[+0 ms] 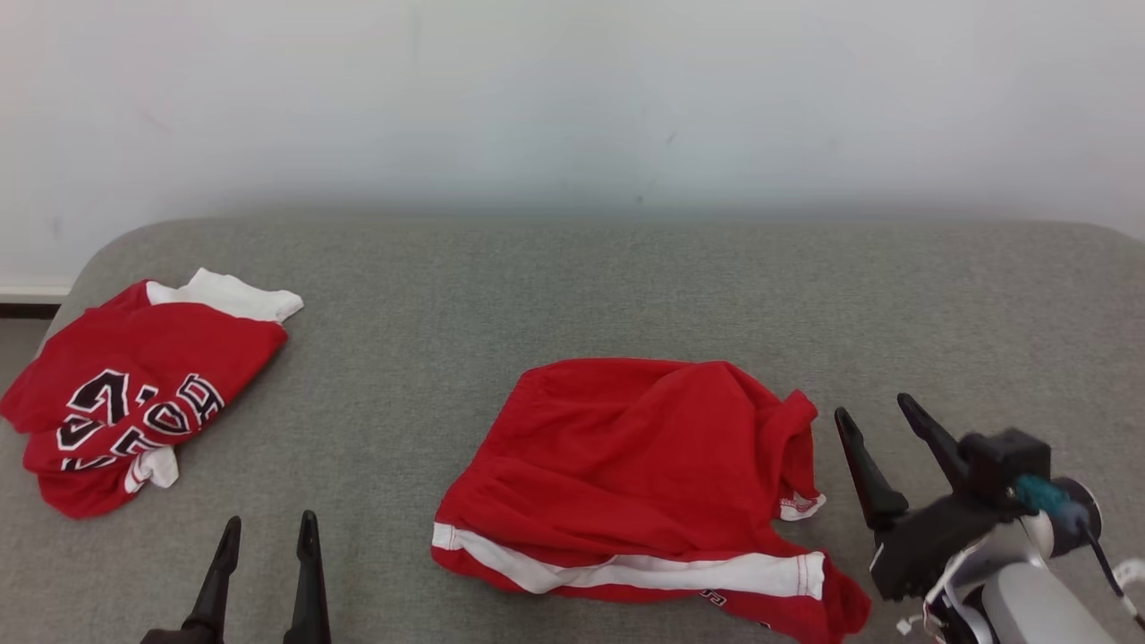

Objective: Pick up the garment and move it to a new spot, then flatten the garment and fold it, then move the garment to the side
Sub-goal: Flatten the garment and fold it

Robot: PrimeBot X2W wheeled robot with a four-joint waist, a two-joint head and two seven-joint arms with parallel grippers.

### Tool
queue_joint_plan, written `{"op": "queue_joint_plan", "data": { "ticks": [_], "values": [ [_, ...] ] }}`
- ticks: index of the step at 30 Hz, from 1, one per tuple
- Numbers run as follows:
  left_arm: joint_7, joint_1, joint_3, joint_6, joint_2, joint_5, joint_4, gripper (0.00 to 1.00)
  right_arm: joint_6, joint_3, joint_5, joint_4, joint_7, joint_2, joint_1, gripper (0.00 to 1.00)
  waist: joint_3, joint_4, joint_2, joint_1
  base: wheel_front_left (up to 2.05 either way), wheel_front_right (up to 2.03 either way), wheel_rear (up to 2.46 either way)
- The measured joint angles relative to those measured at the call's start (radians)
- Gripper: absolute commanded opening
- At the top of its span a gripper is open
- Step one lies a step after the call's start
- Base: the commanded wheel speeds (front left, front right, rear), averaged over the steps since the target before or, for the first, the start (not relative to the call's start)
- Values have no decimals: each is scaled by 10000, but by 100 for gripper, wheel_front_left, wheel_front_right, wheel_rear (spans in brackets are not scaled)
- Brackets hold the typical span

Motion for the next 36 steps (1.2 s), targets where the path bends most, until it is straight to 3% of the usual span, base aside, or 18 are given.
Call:
{"op": "queue_joint_plan", "data": {
  "ticks": [8, 19, 20, 21, 22, 36],
  "values": [
    [0, -310, -119, -75, -71, 117, 144, 100, 0, 1043, 888, 2075, 1131, -341, -1724, 100, 243, 534, 0, 1, 0, 0, 0],
    [0, -471, -182, -86, -94, 221, 286, 100, 0, 2420, 2082, 4207, 2420, -391, -2568, 100, 455, 1019, 0, 0, 0, 0, 0],
    [0, -475, -198, -86, -96, 222, 295, 100, 0, 2568, 2234, 4364, 2575, -389, -2585, 89, 468, 1040, 0, 0, 0, 0, 0],
    [0, -482, -207, -86, -96, 224, 309, 100, 0, 2654, 2410, 4466, 2650, -385, -2597, 14, 479, 1056, 0, 0, 0, 0, 0],
    [0, -494, -217, -88, -100, 226, 316, 100, 0, 2721, 2581, 4560, 2648, -389, -2660, 0, 487, 1068, 0, 1, 0, 0, 0],
    [0, -669, -384, -132, -119, 268, 437, 100, 0, 3384, 2516, 5344, 713, -1285, -5268, 0, 450, 1137, 0, 0, 0, 0, 0]
  ]
}}
